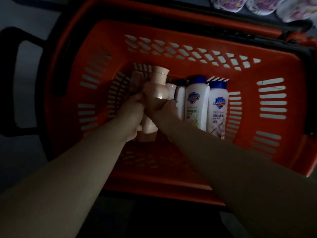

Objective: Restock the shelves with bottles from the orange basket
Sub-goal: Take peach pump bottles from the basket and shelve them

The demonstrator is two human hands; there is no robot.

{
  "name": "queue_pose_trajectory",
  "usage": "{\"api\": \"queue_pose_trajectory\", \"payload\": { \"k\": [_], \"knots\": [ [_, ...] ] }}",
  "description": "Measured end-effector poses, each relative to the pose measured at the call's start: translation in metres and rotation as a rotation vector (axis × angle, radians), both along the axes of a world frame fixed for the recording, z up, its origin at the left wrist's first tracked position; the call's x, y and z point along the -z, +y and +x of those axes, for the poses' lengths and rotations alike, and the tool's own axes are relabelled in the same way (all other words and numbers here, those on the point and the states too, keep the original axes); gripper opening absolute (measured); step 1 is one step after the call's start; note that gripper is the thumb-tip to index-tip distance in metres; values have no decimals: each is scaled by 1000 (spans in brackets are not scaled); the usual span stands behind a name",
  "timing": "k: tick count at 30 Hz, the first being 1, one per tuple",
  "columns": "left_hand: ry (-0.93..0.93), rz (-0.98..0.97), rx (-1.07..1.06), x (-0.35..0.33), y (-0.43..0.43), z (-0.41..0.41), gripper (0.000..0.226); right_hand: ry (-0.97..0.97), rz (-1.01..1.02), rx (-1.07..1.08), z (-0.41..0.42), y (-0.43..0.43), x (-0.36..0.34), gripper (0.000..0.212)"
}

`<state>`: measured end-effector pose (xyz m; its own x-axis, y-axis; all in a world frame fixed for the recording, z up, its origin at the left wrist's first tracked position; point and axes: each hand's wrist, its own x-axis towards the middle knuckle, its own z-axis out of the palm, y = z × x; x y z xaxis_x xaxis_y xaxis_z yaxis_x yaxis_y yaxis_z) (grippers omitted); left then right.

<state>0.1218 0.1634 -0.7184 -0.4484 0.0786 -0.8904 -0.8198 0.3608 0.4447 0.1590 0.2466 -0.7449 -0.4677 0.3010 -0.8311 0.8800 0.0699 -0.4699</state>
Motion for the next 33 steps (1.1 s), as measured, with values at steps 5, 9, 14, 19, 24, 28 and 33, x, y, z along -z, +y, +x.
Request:
{"api": "queue_pose_trajectory", "payload": {
  "k": [5,9,14,19,24,28,33],
  "knots": [
    [-72,117,-17,-9,22,12,24,-40,-70,75,20,41,13,109],
    [-89,122,10,-13,39,17,24,-51,-170,150,33,83,-16,73],
    [-92,134,11,-39,55,36,14,-52,-294,172,55,124,-52,46],
    [-167,161,67,-76,77,38,14,0,-323,276,66,138,-106,28],
    [-121,293,134,-133,82,34,21,93,-329,326,76,142,-177,28],
    [-96,319,255,-191,91,24,21,238,-318,430,83,140,-236,14],
    [77,423,361,-266,103,22,20,366,-268,486,90,148,-309,12]
  ]
}}
